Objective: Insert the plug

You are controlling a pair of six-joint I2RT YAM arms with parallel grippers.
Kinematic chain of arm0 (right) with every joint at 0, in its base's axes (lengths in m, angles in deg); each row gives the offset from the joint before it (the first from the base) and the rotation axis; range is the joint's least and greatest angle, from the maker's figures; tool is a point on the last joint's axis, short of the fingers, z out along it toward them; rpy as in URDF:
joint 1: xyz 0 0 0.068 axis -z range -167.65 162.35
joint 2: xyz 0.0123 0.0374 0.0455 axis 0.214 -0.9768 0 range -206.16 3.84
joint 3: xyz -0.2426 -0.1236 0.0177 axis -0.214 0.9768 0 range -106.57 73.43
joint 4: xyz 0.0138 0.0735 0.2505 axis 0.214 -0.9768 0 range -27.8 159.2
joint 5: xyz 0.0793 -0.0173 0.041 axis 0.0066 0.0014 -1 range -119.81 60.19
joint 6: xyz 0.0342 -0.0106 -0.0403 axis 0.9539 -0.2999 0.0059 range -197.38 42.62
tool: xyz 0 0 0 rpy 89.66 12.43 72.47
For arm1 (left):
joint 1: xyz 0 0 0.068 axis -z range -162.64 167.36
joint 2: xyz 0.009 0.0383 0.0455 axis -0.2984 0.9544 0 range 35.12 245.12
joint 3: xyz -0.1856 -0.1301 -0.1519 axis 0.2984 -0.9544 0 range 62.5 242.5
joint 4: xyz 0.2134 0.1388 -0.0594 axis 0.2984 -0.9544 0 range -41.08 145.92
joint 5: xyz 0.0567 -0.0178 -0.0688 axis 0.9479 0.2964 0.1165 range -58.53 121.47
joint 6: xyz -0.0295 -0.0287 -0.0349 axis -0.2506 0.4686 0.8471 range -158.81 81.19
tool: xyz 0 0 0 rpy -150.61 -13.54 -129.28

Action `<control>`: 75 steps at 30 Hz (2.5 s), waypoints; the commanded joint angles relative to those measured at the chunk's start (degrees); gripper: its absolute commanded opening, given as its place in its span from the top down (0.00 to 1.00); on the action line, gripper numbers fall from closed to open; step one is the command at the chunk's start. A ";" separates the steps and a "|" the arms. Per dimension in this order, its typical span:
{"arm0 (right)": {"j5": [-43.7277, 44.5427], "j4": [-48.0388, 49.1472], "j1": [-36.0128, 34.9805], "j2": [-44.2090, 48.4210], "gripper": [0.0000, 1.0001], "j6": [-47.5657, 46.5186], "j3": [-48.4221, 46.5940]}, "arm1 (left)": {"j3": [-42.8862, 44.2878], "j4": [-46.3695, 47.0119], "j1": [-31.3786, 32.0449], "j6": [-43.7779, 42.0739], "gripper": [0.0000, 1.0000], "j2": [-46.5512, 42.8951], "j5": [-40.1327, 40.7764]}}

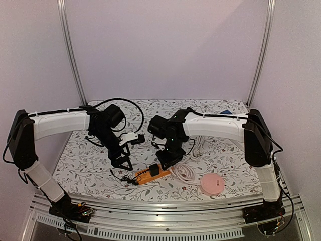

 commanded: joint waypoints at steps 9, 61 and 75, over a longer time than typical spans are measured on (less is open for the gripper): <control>-1.90 -2.61 -0.35 -2.18 1.00 -0.85 -1.99 | -0.61 0.55 -0.79 0.11 0.00 0.50 0.34; 5.47 -10.13 -0.92 -7.28 1.00 3.63 -6.43 | -1.38 3.73 -0.76 3.22 0.39 16.66 -1.16; 5.58 -9.22 -0.06 -5.69 0.97 2.77 -6.36 | -1.32 2.87 7.31 2.45 0.40 18.62 -6.50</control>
